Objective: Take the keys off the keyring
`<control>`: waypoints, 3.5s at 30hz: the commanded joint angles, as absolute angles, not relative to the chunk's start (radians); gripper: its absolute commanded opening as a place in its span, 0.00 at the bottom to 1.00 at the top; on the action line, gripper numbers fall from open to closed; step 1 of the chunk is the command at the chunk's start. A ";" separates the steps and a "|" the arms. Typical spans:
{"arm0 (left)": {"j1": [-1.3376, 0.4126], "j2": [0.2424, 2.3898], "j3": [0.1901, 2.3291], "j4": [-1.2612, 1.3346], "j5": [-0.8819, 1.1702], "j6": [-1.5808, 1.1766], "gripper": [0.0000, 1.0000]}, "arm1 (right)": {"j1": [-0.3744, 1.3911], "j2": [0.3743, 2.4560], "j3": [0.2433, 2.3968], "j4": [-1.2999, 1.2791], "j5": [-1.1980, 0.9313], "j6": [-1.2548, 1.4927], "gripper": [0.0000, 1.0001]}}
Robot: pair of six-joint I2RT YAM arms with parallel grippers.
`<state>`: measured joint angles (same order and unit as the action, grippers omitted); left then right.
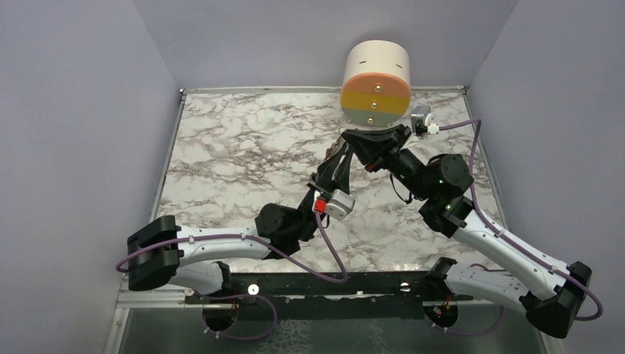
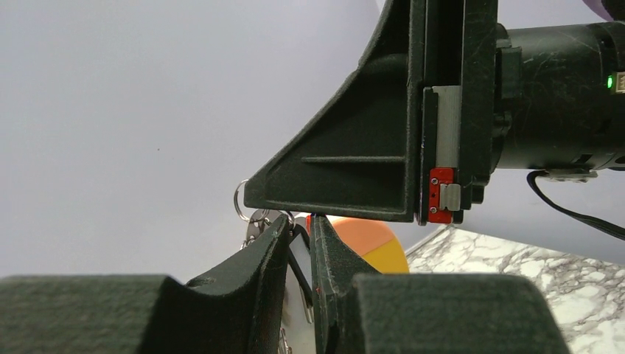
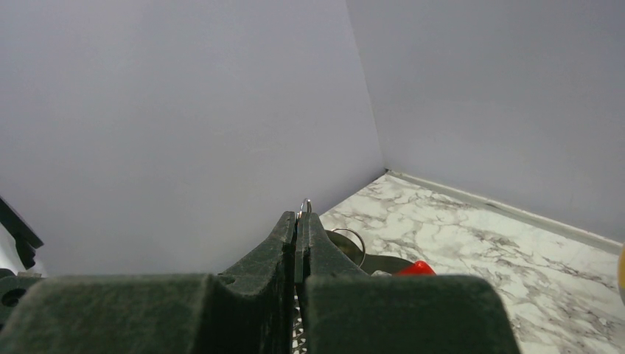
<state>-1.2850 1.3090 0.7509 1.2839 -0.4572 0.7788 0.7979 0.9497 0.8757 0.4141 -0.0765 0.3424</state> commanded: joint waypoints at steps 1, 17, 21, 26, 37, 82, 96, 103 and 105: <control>-1.285 1.304 0.742 1.299 -0.423 0.737 0.19 | 0.805 0.940 0.891 0.439 -0.069 0.329 0.02; -1.285 1.378 0.767 1.393 -0.490 0.851 0.19 | 0.814 0.927 0.902 0.429 -0.098 0.340 0.02; -1.285 1.375 0.750 1.446 -0.502 0.871 0.20 | 0.815 0.924 0.901 0.425 -0.093 0.336 0.02; -1.285 1.340 0.729 1.449 -0.505 0.867 0.19 | 0.815 0.921 0.899 0.425 -0.084 0.327 0.02; -1.285 1.346 0.741 1.455 -0.505 0.876 0.21 | 0.816 0.924 0.905 0.422 -0.104 0.334 0.02; -1.285 1.443 0.773 1.629 -0.513 0.896 0.24 | 0.834 0.936 0.905 0.426 -0.140 0.328 0.02; -1.286 1.492 0.790 1.759 -0.569 0.965 0.25 | 0.848 0.926 0.918 0.400 -0.163 0.328 0.02; -1.261 1.486 0.812 1.760 -0.594 0.957 0.18 | 0.853 0.918 0.915 0.388 -0.163 0.326 0.02; -1.252 1.471 0.804 1.761 -0.595 0.946 0.00 | 0.853 0.915 0.915 0.386 -0.161 0.325 0.02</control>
